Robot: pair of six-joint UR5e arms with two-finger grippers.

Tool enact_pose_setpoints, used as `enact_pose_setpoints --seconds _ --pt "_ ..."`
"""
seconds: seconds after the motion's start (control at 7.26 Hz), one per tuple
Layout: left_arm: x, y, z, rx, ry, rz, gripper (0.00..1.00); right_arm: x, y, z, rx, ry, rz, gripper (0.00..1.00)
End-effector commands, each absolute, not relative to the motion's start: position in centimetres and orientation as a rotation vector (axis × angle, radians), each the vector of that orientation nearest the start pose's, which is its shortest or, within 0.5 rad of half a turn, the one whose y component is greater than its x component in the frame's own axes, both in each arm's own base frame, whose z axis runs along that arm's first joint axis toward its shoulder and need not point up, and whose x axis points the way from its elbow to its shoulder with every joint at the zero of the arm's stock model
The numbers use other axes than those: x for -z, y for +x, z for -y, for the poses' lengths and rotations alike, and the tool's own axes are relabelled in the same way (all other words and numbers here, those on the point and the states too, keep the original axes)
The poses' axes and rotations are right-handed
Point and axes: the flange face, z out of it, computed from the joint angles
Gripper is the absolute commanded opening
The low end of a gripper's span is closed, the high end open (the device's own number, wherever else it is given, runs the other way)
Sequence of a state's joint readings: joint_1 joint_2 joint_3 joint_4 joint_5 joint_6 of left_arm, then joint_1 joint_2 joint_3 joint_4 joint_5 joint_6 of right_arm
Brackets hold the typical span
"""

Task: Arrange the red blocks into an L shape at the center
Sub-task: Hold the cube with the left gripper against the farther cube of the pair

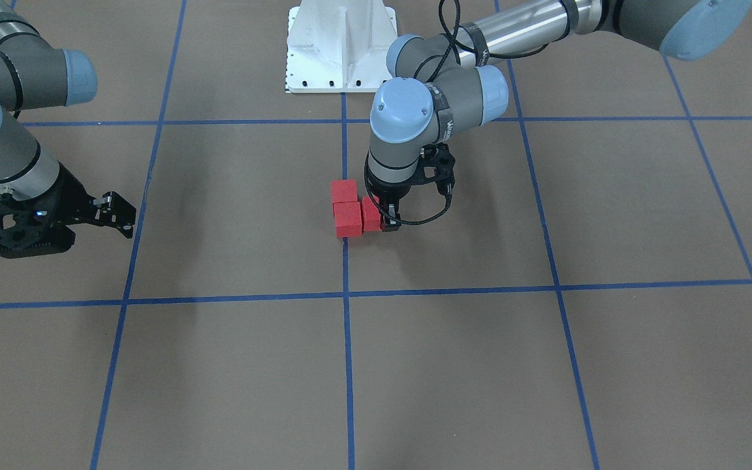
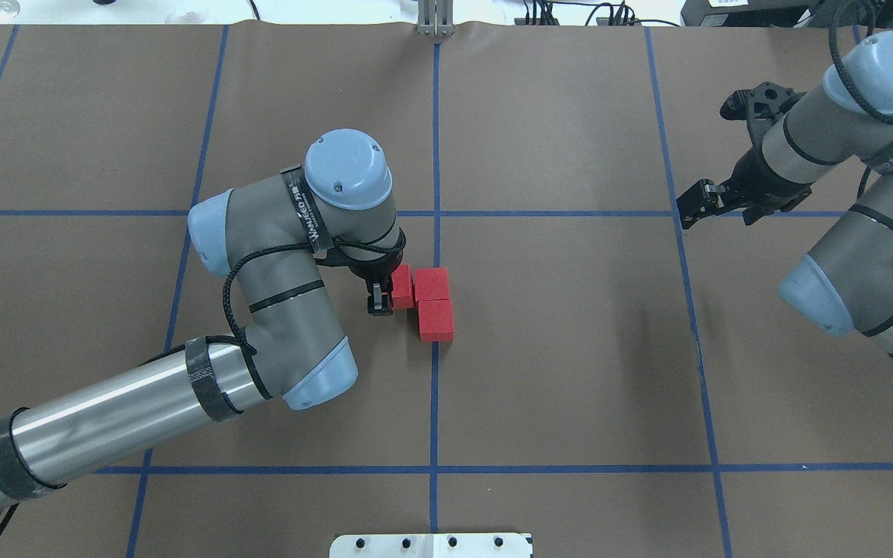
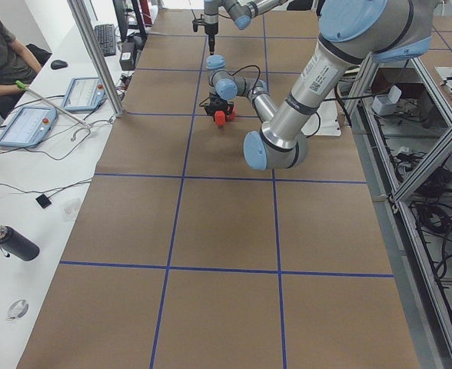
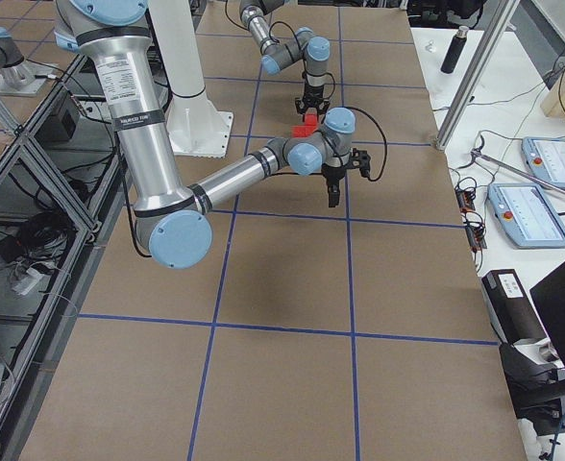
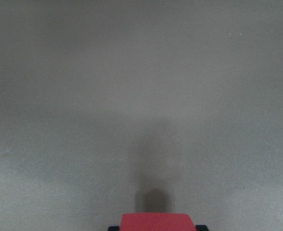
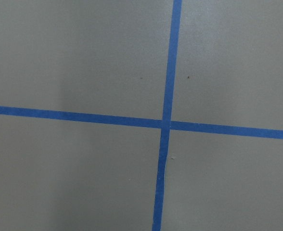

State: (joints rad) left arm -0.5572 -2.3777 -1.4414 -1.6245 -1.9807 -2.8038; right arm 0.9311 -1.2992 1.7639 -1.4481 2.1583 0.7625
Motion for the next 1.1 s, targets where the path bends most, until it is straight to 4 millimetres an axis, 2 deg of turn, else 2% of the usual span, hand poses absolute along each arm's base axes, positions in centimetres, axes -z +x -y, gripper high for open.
enact_pose_setpoints --seconds 0.0,0.96 --pt "-21.26 58.54 47.49 1.532 -0.675 -0.612 0.00 -40.97 -29.20 52.33 0.057 0.068 0.803 1.00" --pt "-21.43 58.81 47.66 1.536 -0.674 -0.605 0.00 -40.90 -29.19 52.31 0.057 0.069 0.804 1.00"
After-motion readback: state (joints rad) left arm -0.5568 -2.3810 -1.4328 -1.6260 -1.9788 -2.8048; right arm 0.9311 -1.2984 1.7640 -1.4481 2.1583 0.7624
